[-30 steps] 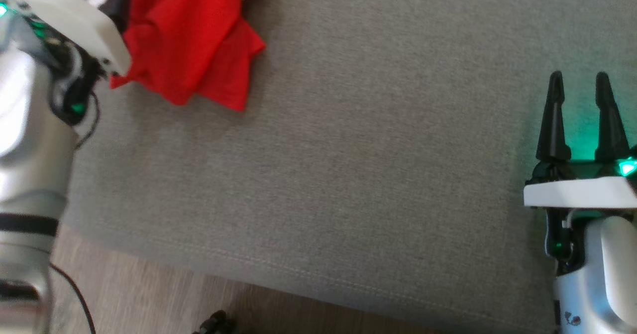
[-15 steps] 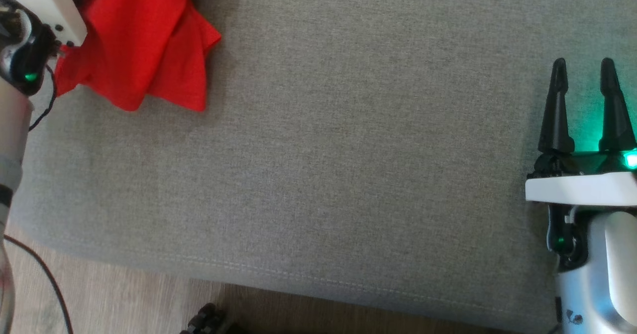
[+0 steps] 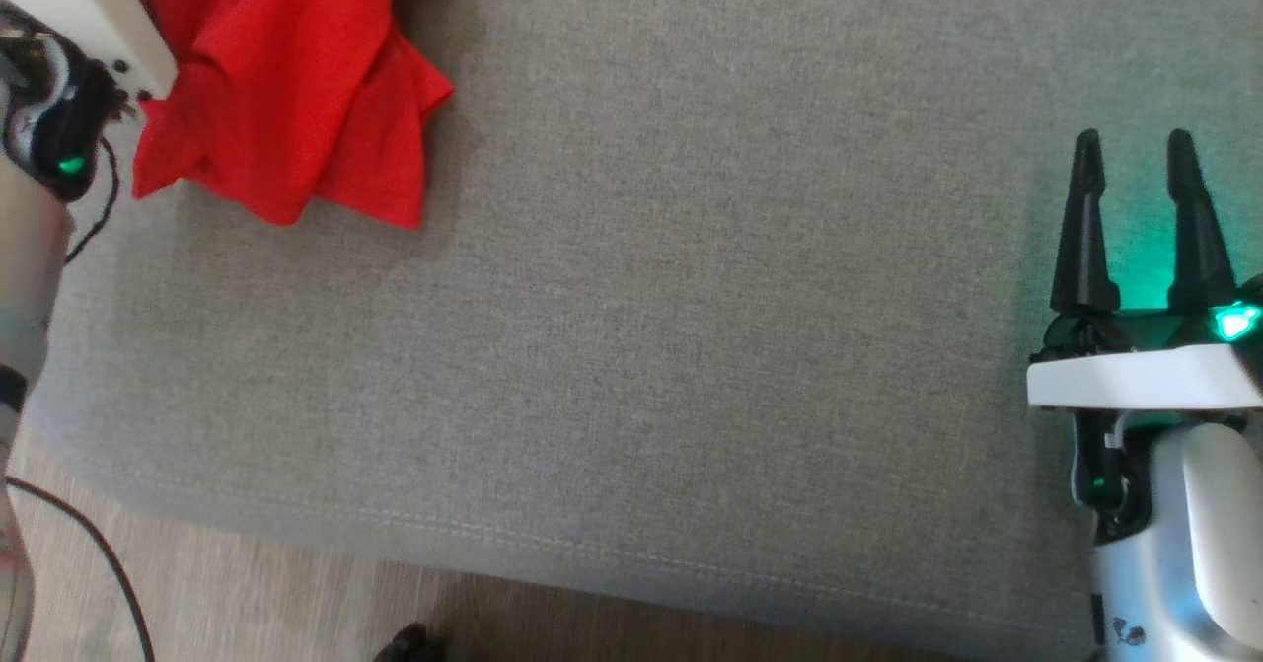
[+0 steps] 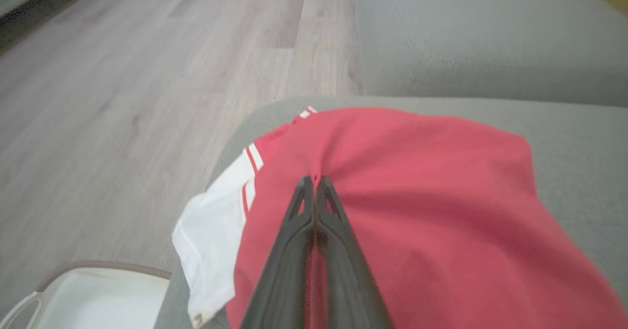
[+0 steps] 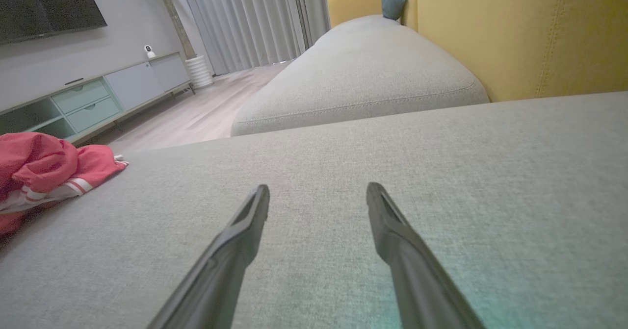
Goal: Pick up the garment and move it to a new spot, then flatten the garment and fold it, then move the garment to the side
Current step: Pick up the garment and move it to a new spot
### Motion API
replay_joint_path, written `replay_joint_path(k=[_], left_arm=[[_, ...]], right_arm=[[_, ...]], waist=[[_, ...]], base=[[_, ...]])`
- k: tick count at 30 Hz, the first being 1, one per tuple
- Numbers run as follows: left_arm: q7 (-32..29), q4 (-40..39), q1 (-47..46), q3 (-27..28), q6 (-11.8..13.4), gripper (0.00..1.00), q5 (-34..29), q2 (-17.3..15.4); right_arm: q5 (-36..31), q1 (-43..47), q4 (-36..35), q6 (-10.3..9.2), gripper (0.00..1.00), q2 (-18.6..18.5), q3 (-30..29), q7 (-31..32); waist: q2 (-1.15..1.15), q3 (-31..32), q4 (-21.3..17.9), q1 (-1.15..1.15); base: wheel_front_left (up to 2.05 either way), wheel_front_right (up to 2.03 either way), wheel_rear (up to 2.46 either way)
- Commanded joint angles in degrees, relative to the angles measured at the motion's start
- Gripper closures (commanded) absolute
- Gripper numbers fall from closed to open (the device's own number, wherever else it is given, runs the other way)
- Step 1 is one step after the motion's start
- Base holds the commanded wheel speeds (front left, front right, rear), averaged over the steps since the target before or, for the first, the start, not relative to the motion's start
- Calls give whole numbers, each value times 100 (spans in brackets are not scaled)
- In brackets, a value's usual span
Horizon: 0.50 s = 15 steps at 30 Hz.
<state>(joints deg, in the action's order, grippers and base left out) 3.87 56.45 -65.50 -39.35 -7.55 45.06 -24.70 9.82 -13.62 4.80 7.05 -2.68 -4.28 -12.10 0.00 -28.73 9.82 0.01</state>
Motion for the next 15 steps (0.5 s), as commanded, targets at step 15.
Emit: replay_joint_path(k=[15], left_arm=[[1110, -1417, -585, 984, 221, 100, -430, -418]], right_arm=[[552, 346, 549, 44, 0, -20, 463, -258]], waist=[[0, 1469, -49, -1]], base=[[0, 0, 0]])
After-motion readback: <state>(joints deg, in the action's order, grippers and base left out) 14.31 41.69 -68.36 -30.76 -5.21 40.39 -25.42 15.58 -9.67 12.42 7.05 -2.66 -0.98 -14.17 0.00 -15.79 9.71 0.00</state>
